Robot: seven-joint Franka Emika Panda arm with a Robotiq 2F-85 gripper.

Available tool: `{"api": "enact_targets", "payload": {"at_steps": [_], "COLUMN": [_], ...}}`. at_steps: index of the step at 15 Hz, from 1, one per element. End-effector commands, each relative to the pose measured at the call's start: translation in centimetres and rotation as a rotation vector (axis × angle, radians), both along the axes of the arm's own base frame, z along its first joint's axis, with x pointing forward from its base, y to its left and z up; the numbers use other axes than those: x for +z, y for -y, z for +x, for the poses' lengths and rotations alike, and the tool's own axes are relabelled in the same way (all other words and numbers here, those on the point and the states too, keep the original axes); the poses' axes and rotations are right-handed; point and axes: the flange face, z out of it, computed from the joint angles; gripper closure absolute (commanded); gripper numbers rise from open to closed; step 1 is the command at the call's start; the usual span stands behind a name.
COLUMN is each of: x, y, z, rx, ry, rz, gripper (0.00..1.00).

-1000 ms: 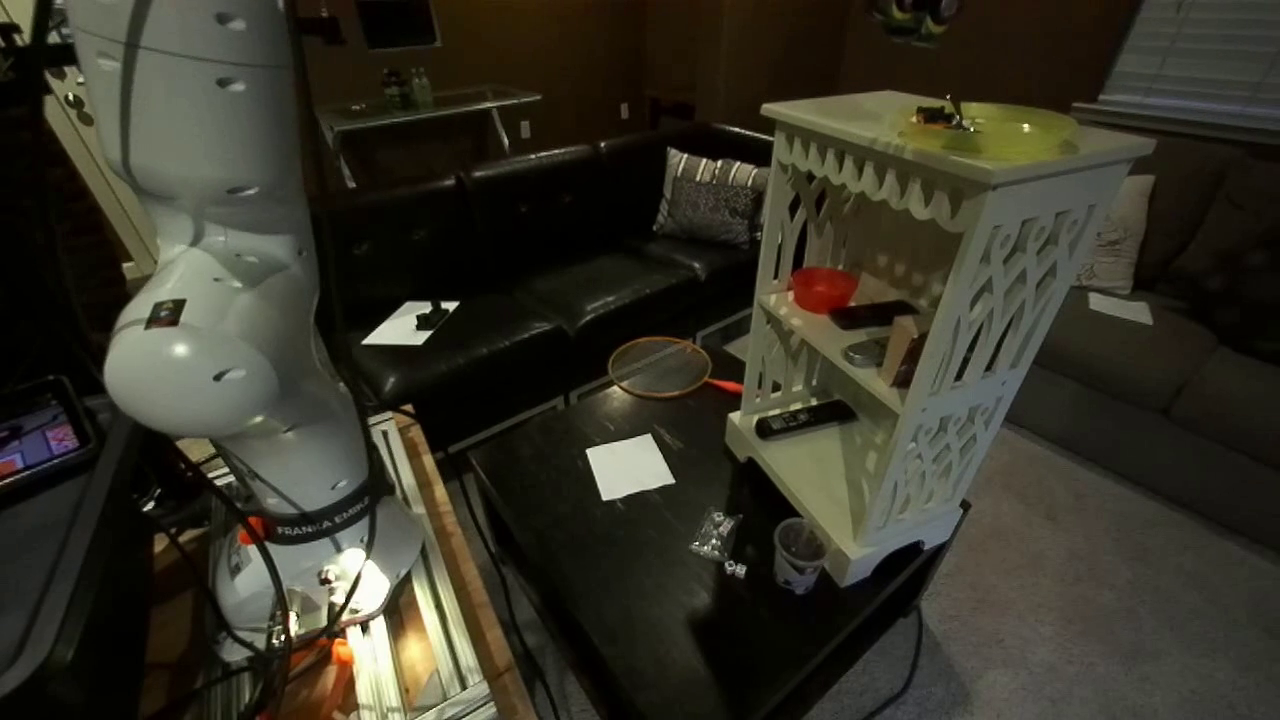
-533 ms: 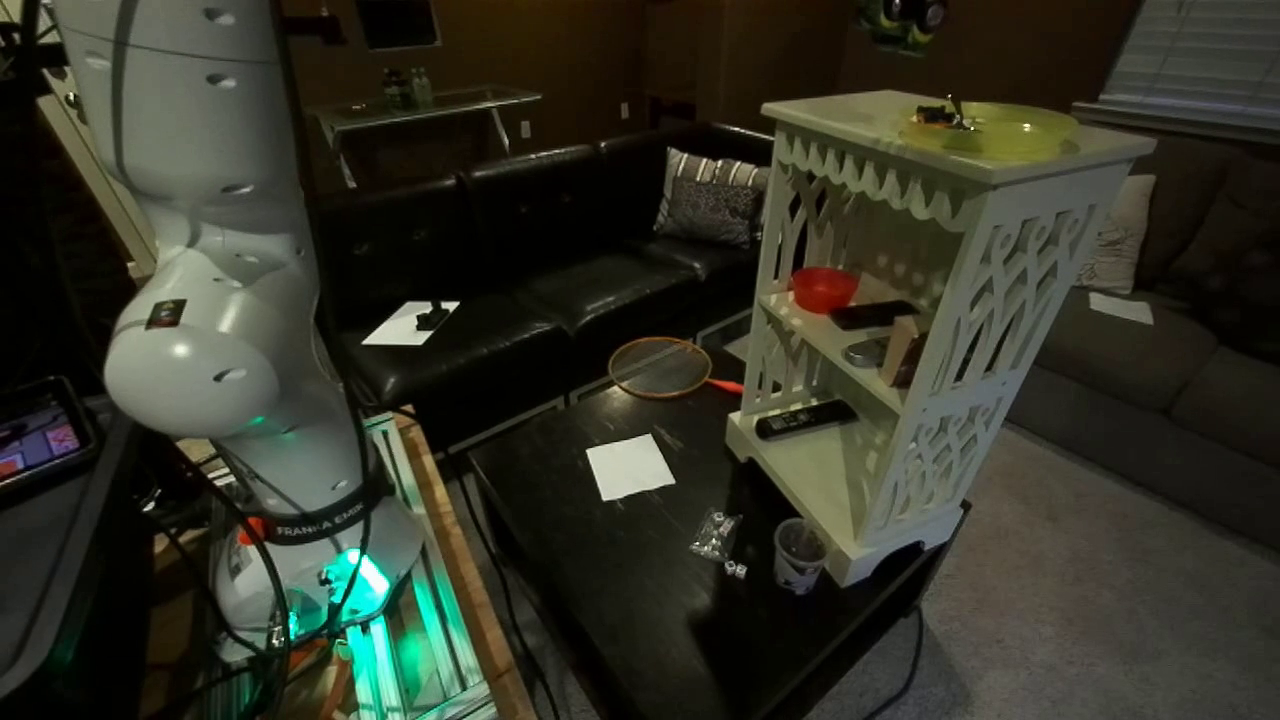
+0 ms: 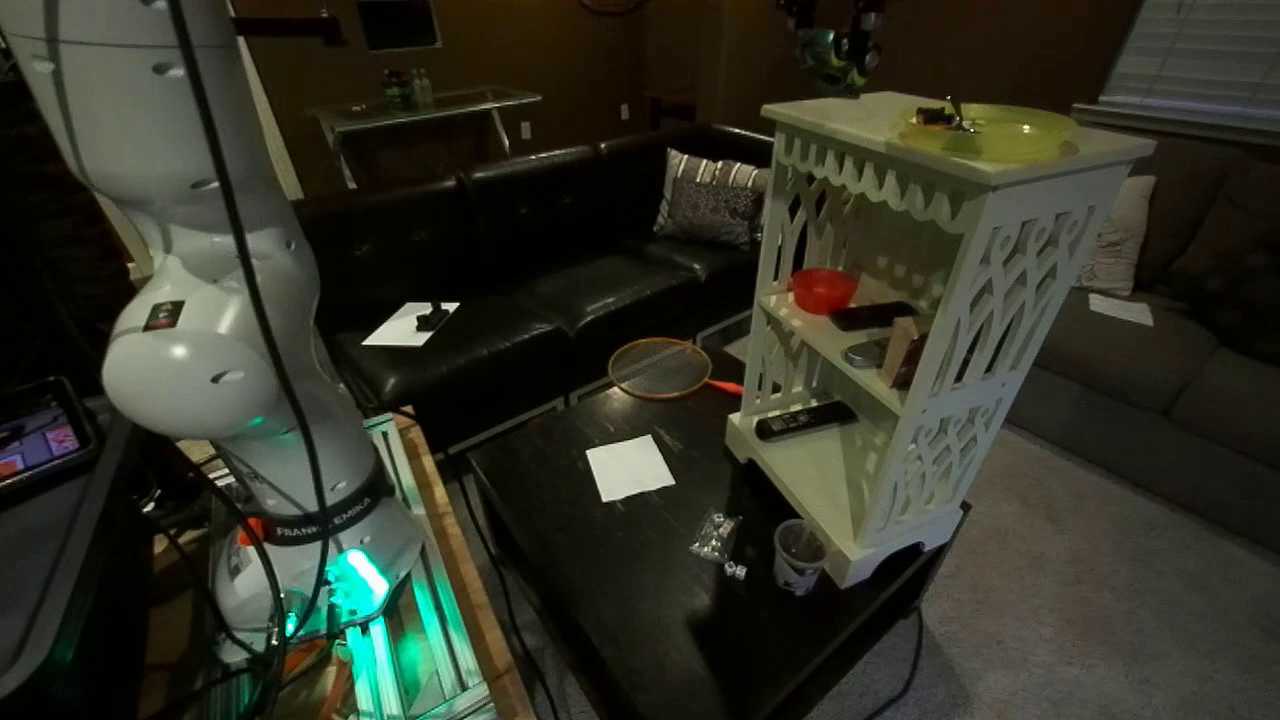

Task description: Move the black object from the plate to the red bowl

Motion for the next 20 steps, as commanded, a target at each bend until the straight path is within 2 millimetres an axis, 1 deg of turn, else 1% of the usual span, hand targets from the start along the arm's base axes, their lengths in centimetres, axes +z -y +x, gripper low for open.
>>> {"api": "enact_targets", "payload": {"at_steps": [1, 3, 6, 8, 10, 12, 13, 14, 15, 17, 19, 20], "x": [-2.9, -4.4, -7.2, -9.0, -10.7, -11.9, -12.2, -12.1, -12.3, -12.3, -12.2, -12.1], "y": [0.6, 0.9, 1.1, 1.2, 1.1, 0.7, 0.2, -0.3, 0.9, -0.1, -0.3, -0.3], "z": [-3.7, -4.3, -5.5, -6.9, -9.0, -10.7, -11.4, -11.8, -9.6, -10.7, -11.1, -11.1], "rx": [0.082, 0.079, 0.059, 0.056, 0.079, 0.108, 0.123, 0.139, 0.102, 0.119, 0.125, 0.125], "ry": [-0.048, 0.006, 0.084, 0.121, 0.130, 0.121, 0.107, 0.096, 0.070, 0.070, 0.074, 0.075], "rz": [0.025, 0.073, 0.229, 0.309, 0.361, 0.370, 0.364, 0.342, 0.345, 0.347, 0.347, 0.347], "gripper": [0.58, 0.58, 0.58, 0.58, 0.58, 0.58, 0.58, 0.58, 0.33, 0.33, 0.33, 0.58]}}
